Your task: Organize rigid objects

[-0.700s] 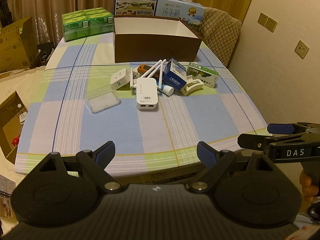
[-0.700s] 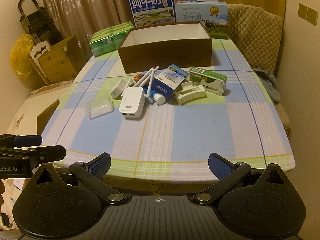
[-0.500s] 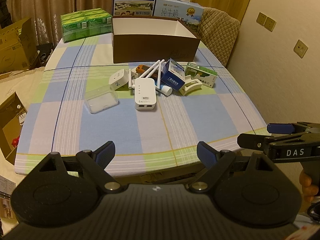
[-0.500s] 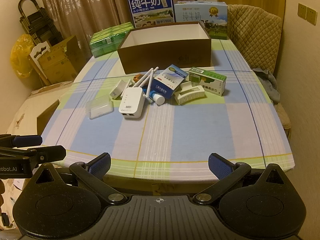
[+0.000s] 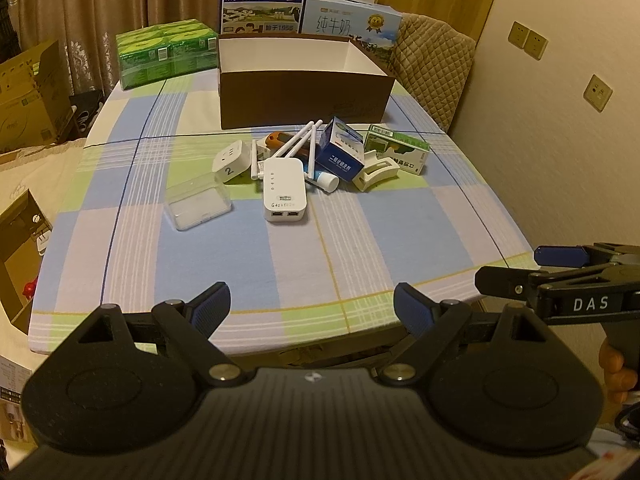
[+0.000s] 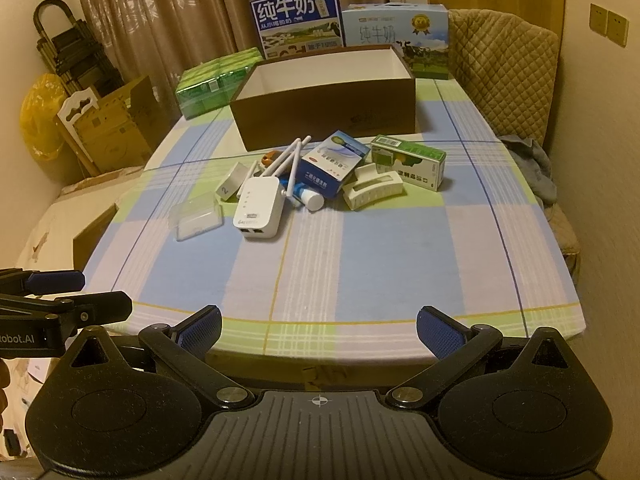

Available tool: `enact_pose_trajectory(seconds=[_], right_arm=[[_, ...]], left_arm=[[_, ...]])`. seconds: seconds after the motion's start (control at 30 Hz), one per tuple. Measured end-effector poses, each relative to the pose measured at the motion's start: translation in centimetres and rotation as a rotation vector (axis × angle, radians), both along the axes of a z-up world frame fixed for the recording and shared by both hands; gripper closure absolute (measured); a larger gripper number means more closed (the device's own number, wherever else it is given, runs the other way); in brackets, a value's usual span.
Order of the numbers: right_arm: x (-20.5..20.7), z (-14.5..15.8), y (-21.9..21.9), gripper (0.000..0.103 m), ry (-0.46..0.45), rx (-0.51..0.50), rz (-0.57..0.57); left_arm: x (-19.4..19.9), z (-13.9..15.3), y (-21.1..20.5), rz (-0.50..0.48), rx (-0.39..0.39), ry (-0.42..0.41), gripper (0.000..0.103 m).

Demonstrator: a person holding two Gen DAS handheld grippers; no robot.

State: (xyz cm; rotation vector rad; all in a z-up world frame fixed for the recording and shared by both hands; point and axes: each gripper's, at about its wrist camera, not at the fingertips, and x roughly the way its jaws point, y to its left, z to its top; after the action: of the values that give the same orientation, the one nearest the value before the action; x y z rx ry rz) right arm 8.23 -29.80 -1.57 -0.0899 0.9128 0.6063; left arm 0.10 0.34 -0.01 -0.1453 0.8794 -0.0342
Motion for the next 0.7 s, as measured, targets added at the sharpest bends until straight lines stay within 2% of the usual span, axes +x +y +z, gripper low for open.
enact_pose_trajectory(seconds=[0.7], right_arm=[[0.08, -0.04, 0.09, 0.002, 0.005, 0.001, 0.000]], left_arm=[[0.11, -0.24, 0.69, 0.015, -0.008, 0.005, 0.017]])
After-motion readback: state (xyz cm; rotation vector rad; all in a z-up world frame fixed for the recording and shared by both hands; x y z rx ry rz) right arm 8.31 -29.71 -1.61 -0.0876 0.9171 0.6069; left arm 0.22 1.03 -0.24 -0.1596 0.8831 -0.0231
